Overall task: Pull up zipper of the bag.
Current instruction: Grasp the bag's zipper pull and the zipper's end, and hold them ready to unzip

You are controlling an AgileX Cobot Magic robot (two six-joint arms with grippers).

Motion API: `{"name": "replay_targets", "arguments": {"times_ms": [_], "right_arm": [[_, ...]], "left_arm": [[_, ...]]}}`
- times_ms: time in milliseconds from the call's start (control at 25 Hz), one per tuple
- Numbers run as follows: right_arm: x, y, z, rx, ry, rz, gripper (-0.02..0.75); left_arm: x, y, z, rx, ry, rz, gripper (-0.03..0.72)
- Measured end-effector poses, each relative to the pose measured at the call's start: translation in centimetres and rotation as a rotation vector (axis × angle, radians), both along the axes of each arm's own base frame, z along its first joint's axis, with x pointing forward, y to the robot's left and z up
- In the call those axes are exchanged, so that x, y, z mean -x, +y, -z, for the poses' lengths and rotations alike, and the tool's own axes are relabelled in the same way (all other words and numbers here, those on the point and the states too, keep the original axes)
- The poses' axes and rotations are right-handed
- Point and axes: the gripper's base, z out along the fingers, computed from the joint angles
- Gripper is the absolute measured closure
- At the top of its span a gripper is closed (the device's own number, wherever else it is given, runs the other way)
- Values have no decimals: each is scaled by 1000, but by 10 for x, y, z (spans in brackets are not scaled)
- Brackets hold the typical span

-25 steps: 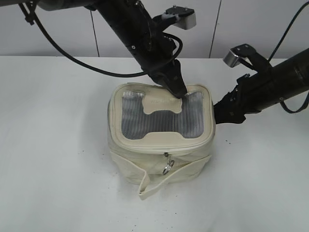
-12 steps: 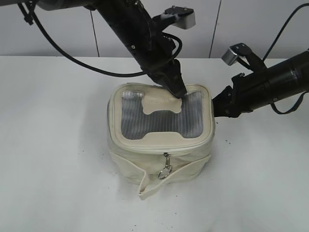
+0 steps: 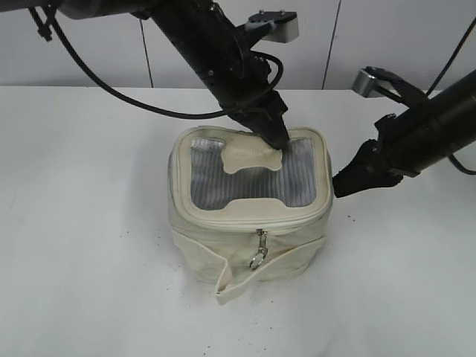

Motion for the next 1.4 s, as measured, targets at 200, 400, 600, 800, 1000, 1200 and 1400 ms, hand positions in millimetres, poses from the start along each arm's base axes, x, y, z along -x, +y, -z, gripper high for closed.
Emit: {"name": "replay_targets", "arguments": {"times_ms": [200, 400, 600, 800, 1000, 1200, 1400], "right_arm": [[11, -1, -21, -4, 26, -4, 754], [22, -3, -33, 11, 32, 1, 754], [21, -7, -34, 65, -14, 7, 743], [15, -10, -26, 114, -68, -28, 538], [5, -5, -2, 64, -73, -48, 403], [-7, -1, 13, 24, -120, -26, 363], [-12, 1, 21, -6, -178, -51, 351]], "left_arm": [[-1, 0, 0, 2, 4, -16, 646], [-1, 0, 0, 2, 2, -21, 646], [-1, -1, 0, 2, 3, -24, 646], [0, -1, 0, 1, 5, -22, 646], [0, -1, 0, 1, 6, -22, 646], [0, 0, 0, 1, 8, -21, 646], [0, 0, 0, 0, 8, -20, 646]]}}
